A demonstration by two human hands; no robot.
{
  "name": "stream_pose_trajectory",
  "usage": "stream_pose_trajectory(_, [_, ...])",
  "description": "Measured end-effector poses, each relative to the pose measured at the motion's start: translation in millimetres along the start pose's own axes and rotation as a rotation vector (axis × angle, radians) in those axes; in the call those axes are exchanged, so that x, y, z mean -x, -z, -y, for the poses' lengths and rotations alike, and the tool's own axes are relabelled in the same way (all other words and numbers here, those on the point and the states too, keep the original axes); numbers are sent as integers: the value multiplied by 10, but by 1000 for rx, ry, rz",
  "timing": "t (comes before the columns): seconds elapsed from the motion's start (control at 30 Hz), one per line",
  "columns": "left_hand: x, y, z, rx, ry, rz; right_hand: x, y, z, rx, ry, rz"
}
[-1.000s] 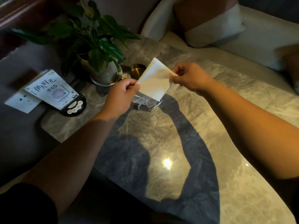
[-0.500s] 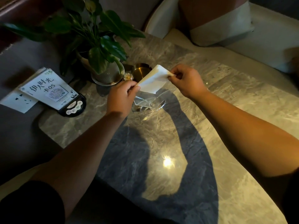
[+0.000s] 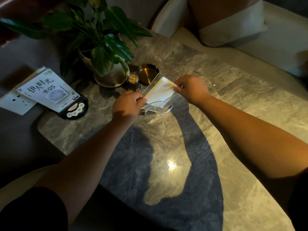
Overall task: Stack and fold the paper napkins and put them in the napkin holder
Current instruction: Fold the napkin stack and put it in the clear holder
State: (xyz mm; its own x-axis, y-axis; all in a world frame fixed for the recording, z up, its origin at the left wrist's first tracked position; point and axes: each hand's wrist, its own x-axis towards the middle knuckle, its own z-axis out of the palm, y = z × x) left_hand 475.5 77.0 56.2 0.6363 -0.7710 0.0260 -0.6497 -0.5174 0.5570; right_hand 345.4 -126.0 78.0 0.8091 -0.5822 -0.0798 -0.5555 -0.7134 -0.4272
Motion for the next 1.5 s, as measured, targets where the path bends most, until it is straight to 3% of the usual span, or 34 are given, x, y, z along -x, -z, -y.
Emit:
stream_pose_trajectory(0.5, [-36, -31, 31, -13, 33, -29, -21, -42, -13, 25, -118, 93])
stream_pose_trajectory(0.93, [-81, -5, 59, -66, -7, -64, 23, -98, -17, 8, -157, 67])
stream_pose_trajectory(1.23, [-115, -3, 34, -64, 22, -49, -1, 6, -24, -2, -190, 159])
stream_pose_trajectory(1.5, [-69, 62, 41, -63, 12, -55, 167, 140, -38, 18, -186, 51])
